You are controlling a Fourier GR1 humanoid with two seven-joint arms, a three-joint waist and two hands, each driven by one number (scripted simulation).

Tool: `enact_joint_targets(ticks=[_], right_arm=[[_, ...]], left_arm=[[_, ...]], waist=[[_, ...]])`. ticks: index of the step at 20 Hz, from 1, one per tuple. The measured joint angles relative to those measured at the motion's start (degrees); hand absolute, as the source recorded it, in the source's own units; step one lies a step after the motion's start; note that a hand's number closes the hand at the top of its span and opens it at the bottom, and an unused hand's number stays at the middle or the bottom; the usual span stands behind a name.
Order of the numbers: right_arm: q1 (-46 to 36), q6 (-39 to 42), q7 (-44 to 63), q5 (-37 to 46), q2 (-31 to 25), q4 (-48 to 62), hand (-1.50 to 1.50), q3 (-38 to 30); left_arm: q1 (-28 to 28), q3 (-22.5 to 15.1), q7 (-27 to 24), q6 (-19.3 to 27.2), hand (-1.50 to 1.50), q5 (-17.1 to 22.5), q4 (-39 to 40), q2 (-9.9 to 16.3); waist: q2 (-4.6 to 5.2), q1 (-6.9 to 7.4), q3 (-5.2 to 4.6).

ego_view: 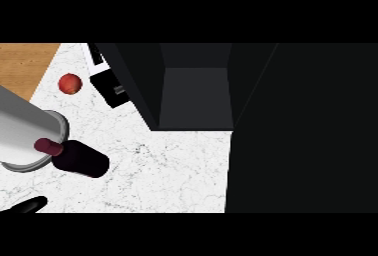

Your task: Pick up the wine, place it into the cabinet and close the cabinet

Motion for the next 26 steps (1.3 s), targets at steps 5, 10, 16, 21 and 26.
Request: enact_joint_targets(ticks=[5,10,16,21,26], right_arm=[[-0.6,0.8,0.1,0.1,-0.3,0.2,-1.5,-1.2],[-1.4,0.3,1.0,0.4,0.1,0.0,-1.5,-0.4],[-2.6,-0.2,2.0,0.8,0.4,-0.1,-1.5,-0.5],[-4.8,-1.3,5.0,0.8,-0.1,-1.0,-1.5,-0.8],[-4.7,-1.3,4.8,0.8,0.6,-1.3,-1.5,-1.2]], left_arm=[[1.7,1.0,-4.3,-3.6,-1.5,1.8,4.9,-1.5],[2.0,4.0,-11.2,-7.7,-1.5,4.3,12.8,-2.3],[1.5,5.5,-18.9,-9.5,-1.5,3.4,20.9,-3.1],[0.2,7.1,-22.6,-11.5,-1.5,4.3,26.8,-3.1],[-1.2,8.3,-26.2,-13.5,-1.5,4.7,32.6,-3.0]], waist=[[0.03,-0.04,0.02],[0.03,-0.09,0.0],[0.05,-0.13,0.02],[0.04,-0.15,0.02],[0.06,-0.16,0.02]])
